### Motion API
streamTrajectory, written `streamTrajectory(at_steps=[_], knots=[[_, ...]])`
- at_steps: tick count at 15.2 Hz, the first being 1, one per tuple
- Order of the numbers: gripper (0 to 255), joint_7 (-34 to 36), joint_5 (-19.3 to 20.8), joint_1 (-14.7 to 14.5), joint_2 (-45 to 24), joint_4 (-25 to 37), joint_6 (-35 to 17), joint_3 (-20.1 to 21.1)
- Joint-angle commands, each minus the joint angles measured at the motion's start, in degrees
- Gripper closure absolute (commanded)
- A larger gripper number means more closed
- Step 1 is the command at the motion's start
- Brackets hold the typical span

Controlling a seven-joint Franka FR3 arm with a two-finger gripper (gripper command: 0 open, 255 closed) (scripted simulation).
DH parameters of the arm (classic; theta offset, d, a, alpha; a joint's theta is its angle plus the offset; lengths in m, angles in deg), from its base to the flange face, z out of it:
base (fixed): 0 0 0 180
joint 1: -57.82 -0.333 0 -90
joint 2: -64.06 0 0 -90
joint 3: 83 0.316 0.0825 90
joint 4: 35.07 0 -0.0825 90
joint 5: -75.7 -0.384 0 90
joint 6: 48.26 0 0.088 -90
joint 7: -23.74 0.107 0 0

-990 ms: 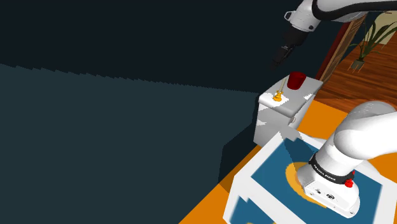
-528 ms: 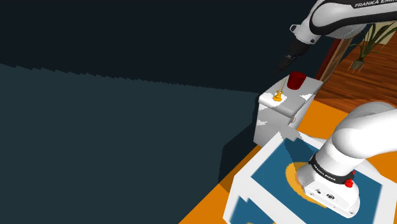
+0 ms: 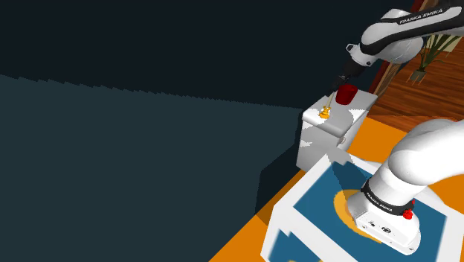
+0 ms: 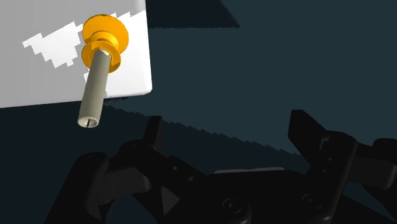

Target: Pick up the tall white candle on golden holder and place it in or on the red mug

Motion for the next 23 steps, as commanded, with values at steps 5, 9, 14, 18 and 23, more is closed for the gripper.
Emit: streamTrajectory(at_steps=[5, 9, 14, 18, 23], knots=[[0, -13.1, -7.5, -6.5, -10.9, 2.9, -8.0, -14.1], [0, -26.0, -19.4, -16.4, -20.0, 6.9, -10.5, -27.4], [0, -31.9, -27.5, -22.8, -25.1, 7.3, -12.3, -32.5], [0, -38.7, -37.3, -28.3, -31.0, 8.1, -12.1, -36.5], [0, -38.7, -37.3, -28.1, -31.1, 8.1, -12.1, -36.3]])
